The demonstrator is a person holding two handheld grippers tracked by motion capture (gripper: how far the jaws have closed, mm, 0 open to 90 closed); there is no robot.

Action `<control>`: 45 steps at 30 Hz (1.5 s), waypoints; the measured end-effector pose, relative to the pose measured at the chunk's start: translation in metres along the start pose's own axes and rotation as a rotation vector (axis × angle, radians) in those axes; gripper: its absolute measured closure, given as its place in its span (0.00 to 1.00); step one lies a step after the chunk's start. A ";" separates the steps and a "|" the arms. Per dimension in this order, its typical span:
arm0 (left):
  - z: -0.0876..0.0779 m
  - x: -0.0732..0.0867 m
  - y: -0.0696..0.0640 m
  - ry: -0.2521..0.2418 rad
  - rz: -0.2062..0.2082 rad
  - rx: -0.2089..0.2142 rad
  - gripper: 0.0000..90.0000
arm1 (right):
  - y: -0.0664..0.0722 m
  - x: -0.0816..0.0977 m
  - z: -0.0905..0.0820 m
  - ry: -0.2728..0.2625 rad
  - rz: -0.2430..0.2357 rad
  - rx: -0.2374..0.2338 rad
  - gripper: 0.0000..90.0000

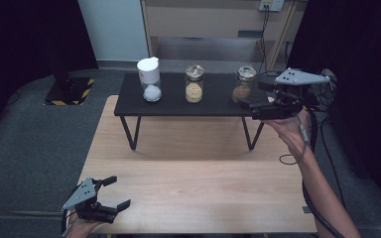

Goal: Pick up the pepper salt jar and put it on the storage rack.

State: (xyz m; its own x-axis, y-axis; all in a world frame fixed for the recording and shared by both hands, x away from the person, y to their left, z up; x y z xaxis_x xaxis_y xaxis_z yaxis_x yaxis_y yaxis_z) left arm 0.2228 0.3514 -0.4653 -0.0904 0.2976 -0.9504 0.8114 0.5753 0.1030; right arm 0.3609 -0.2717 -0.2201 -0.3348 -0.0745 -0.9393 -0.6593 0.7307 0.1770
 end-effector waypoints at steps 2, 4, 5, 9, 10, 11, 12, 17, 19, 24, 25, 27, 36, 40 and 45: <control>0.000 0.000 0.000 0.000 -0.001 0.000 0.02 | 0.003 0.007 -0.003 -0.005 -0.010 -0.027 0.10; 0.000 0.000 0.000 -0.001 -0.002 -0.001 0.02 | 0.006 0.014 -0.005 -0.012 -0.028 -0.045 0.10; 0.000 0.000 0.000 -0.001 -0.002 -0.001 0.02 | 0.008 0.018 -0.007 -0.010 -0.031 -0.055 0.10; 0.000 0.000 0.000 -0.001 -0.001 -0.001 0.02 | 0.014 0.032 -0.013 -0.009 -0.056 -0.077 0.10; 0.000 0.000 0.000 -0.001 -0.001 -0.001 0.02 | 0.016 0.036 -0.014 -0.010 -0.058 -0.080 0.10; 0.000 0.000 0.000 -0.001 0.000 -0.001 0.02 | 0.017 0.040 -0.016 -0.010 -0.059 -0.082 0.10; 0.000 0.000 0.000 -0.001 -0.002 -0.001 0.02 | 0.017 0.045 -0.017 -0.006 -0.057 -0.087 0.10; 0.000 0.000 -0.001 -0.001 -0.001 -0.003 0.02 | 0.019 0.065 -0.023 -0.001 -0.061 -0.094 0.10; 0.000 0.000 -0.001 0.000 -0.002 -0.003 0.02 | 0.019 0.074 -0.026 0.000 -0.053 -0.097 0.10; 0.000 -0.001 -0.001 0.000 0.001 -0.004 0.02 | 0.018 0.094 -0.031 -0.002 -0.044 -0.097 0.10; 0.000 -0.001 -0.002 0.000 0.001 -0.005 0.02 | 0.018 0.098 -0.032 -0.001 -0.038 -0.096 0.10; 0.000 -0.001 -0.002 0.003 0.002 -0.005 0.02 | 0.018 0.107 -0.035 -0.003 -0.032 -0.088 0.10; -0.001 -0.001 -0.002 0.001 0.002 -0.008 0.02 | 0.015 0.142 -0.045 -0.012 0.024 -0.080 0.10; -0.001 -0.001 -0.002 -0.001 0.001 -0.009 0.02 | 0.016 0.157 -0.050 -0.006 0.030 -0.061 0.10; -0.001 -0.001 -0.002 -0.002 -0.002 -0.011 0.02 | 0.016 0.176 -0.055 0.008 0.035 -0.031 0.10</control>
State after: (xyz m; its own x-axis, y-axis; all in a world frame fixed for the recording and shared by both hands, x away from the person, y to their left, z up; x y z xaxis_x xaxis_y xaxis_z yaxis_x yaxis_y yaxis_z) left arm 0.2204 0.3510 -0.4646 -0.0906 0.2953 -0.9511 0.8048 0.5843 0.1048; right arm 0.2541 -0.3102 -0.3668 -0.3631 -0.0546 -0.9302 -0.6673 0.7119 0.2187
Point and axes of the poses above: each handheld gripper's, and its own axes: z roughly forward along the jaws, x roughly out of its underside, y roughly to its left, the point moved 6 cm from there along z, roughly forward along the jaws, and after that the axes turned 12 degrees about z, right-handed, at the moved point
